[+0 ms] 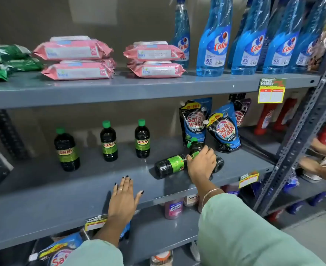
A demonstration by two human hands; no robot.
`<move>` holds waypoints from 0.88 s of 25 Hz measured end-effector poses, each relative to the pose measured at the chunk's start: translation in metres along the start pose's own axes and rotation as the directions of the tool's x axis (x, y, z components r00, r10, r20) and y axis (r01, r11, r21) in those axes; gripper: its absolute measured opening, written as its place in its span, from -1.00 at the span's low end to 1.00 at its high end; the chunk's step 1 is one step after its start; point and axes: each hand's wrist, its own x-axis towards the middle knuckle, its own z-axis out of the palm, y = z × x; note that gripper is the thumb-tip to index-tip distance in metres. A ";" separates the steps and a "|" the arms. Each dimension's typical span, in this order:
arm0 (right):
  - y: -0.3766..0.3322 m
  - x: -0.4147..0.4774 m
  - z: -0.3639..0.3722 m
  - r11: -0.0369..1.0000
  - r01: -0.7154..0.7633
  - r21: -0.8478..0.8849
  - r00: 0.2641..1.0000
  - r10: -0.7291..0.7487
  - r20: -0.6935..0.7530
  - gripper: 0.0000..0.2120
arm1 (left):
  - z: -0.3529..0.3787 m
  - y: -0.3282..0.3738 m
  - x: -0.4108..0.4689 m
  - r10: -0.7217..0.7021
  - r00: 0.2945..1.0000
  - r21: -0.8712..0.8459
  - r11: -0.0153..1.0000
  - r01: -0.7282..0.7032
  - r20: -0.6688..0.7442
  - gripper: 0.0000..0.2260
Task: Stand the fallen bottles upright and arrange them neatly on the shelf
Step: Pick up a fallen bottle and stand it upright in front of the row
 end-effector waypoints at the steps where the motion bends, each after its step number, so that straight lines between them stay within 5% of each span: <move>1: 0.005 0.006 0.002 0.999 -0.052 -0.002 0.998 0.052 0.026 -0.39 | 0.006 -0.003 0.003 -0.008 1.000 -0.005 1.000 0.008 -0.007 0.07; 7: 0.019 0.028 0.031 0.984 -0.176 -0.001 0.974 0.174 0.143 -0.38 | 0.021 -0.006 0.003 -0.077 0.994 0.012 0.997 0.076 0.076 -0.41; 16: 0.026 0.049 0.045 0.953 -0.299 0.041 0.929 0.281 0.242 -0.37 | 0.029 -0.006 -0.002 -0.093 0.993 0.052 0.995 0.089 0.070 -0.41; 22: 0.029 0.042 0.046 0.955 -0.271 0.118 0.954 0.250 0.165 -0.48 | 0.030 -0.005 -0.002 -0.097 0.994 0.060 0.994 0.093 0.058 -0.41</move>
